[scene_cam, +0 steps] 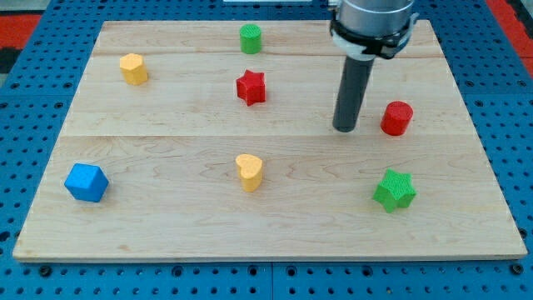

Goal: Slide the red circle towards up

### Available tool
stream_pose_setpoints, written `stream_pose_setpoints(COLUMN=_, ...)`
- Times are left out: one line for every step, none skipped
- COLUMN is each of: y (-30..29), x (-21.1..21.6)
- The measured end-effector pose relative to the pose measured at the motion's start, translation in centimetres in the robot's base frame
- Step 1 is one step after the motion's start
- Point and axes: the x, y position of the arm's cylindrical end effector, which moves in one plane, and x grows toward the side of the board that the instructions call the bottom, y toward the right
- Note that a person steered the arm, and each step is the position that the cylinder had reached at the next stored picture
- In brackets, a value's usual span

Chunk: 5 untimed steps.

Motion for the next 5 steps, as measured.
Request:
stream_pose_setpoints(y=2.2, x=2.0)
stream_pose_setpoints(y=7.3, x=2.5)
stream_pose_setpoints(y=9.7, x=1.3)
stream_pose_setpoints(y=7.3, x=-0.2)
stream_pose_setpoints(y=6.4, x=-2.0)
